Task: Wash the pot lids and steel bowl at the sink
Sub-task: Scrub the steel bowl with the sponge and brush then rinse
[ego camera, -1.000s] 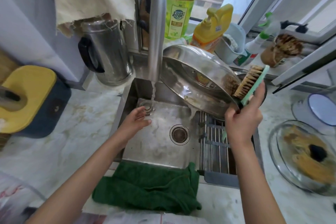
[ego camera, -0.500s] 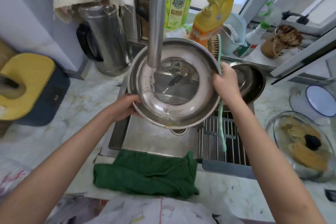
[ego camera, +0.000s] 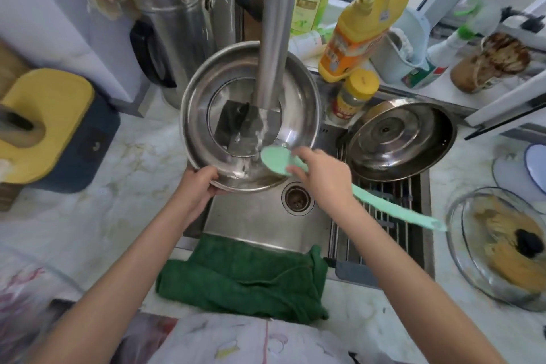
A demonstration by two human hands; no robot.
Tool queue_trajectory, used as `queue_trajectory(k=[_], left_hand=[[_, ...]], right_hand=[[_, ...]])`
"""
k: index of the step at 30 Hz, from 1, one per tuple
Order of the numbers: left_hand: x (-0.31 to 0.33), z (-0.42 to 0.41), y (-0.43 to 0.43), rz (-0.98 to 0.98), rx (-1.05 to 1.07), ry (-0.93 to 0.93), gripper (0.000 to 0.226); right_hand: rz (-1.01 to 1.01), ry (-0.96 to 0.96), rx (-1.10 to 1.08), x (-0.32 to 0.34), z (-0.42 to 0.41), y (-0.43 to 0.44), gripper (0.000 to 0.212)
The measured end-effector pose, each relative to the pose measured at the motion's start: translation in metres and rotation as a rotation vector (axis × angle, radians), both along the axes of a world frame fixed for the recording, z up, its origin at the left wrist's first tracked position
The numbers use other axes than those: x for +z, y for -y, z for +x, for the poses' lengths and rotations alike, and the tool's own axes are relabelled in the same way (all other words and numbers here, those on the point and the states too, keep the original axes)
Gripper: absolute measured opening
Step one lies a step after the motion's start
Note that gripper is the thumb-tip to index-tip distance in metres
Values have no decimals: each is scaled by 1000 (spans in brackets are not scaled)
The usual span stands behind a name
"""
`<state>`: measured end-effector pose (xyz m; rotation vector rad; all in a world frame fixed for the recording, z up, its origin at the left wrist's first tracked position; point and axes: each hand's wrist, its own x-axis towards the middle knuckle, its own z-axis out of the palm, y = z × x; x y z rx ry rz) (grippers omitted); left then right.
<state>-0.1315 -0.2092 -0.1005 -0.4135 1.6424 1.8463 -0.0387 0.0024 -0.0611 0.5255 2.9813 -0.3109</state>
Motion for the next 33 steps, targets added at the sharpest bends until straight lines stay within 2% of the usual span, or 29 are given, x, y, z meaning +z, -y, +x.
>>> queue_trajectory(k=[2, 3, 4, 7, 8, 9, 12, 14, 16, 19, 20, 22, 25, 26, 27, 28, 30, 31, 32, 33], left_hand=[[-3, 0, 2, -40, -12, -49, 57], [-3, 1, 3, -53, -19, -67, 60], [-2, 2, 2, -63, -21, -75, 62], [1, 7, -4, -74, 22, -71, 56], [2, 7, -6, -67, 42, -64, 53], [3, 7, -6, -56, 57, -56, 51], [2, 5, 2, -64, 83, -43, 50], [1, 7, 1, -58, 68, -49, 53], [0, 8, -3, -64, 53, -52, 54], [-3, 5, -6, -82, 59, -61, 50], [-3, 4, -6, -75, 65, -57, 49], [0, 4, -3, -72, 75, -45, 49], [2, 5, 0, -87, 26, -93, 54], [3, 5, -1, -92, 10, -114, 55], [3, 5, -3, -95, 3, -125, 56], [3, 5, -6, -101, 5, -130, 56], [5, 4, -9, -119, 11, -149, 55], [5, 3, -9, -123, 14, -161, 55], [6, 2, -6, -119, 15, -170, 55], [6, 2, -4, -113, 16, -176, 56]], right_hand=[[94, 189, 35, -6, -10, 4, 39], [48, 239, 50, -8, -18, 6, 37], [-54, 280, 68, -9, -26, 10, 36], [-584, 309, 98, -12, -44, 35, 31], [-663, 296, 102, -14, -45, 41, 30], [-642, 294, 111, -16, -46, 39, 28], [-228, 323, 151, -9, -47, 11, 29], [-101, 343, 108, -5, -49, -4, 27], [-169, 342, 149, -5, -54, 7, 25], [-688, 316, 180, -20, -54, 34, 25], [-768, 307, 165, -21, -52, 33, 25], [-705, 333, 134, -21, -53, 13, 27], [-376, 400, 83, -12, -53, -17, 24], [-331, 410, 76, -10, -54, -16, 24], [-344, 400, 96, -10, -55, -7, 24], [-439, 370, 126, -11, -55, 5, 26], [-757, 340, 109, -9, -54, 30, 28], [-826, 337, 104, -8, -53, 35, 28], [-821, 344, 109, -8, -54, 32, 28], [-705, 365, 131, -9, -59, 23, 27]])
